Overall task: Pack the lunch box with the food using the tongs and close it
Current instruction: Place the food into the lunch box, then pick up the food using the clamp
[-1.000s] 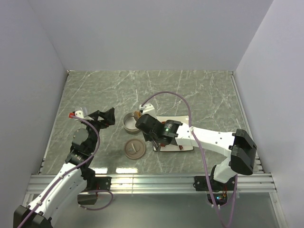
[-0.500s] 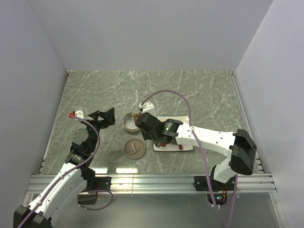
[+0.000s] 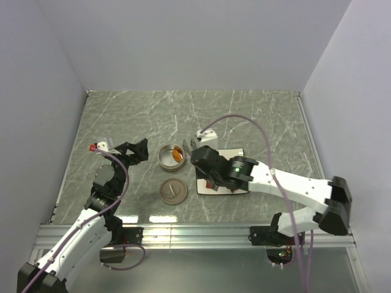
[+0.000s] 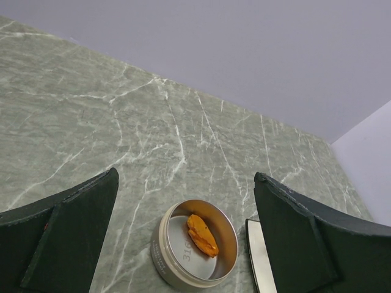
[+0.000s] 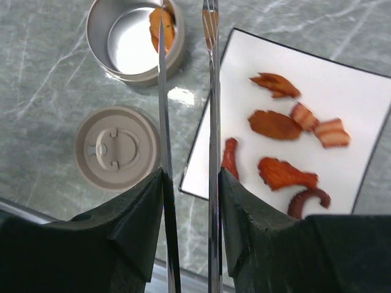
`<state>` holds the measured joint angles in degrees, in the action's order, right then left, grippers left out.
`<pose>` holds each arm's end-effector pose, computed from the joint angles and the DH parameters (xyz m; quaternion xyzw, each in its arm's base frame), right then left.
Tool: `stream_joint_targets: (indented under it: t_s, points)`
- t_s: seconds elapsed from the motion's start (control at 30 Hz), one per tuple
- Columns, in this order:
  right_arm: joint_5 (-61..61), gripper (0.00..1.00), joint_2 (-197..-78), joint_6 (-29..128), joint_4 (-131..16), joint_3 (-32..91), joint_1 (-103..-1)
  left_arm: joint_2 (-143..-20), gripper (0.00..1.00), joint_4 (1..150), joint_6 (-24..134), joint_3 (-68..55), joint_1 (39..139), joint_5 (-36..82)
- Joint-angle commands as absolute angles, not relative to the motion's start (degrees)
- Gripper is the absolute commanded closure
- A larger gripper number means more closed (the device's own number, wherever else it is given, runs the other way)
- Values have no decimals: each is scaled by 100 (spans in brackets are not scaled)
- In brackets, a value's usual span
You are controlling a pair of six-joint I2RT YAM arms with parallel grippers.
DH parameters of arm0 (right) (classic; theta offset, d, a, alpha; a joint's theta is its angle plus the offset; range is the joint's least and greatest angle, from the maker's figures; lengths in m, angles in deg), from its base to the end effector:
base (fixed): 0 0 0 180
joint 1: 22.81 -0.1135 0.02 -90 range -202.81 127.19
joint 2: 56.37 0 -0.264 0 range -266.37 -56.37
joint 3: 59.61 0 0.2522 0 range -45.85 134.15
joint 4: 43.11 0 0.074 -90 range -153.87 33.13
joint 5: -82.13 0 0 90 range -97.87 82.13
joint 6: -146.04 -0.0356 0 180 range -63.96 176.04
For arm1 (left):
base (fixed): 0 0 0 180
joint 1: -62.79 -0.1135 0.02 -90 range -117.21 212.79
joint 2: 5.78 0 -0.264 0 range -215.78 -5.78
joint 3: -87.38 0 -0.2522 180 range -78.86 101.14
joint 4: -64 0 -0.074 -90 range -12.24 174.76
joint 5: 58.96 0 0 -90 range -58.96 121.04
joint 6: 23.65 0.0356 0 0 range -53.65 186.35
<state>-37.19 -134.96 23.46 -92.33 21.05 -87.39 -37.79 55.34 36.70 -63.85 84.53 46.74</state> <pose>0.1408 0.2556 0.3044 -0.1594 0.8912 0.1091 0.4105 0.1482 -0.0487 0.2494 -0.1468 0.6580 -0.2349 0.7002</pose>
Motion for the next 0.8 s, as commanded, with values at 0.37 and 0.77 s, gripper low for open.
stream_joint_targets:
  t_s: [0.37,0.77]
  points:
    - [-4320,53,-11667,228,-10582,847,-10093,-3856,1,5315,3646,-6374,8468,4580]
    - [-4540,53,-11833,-1286,-11584,548,-10868,-3857,1,5333,3638,-6383,8468,4519]
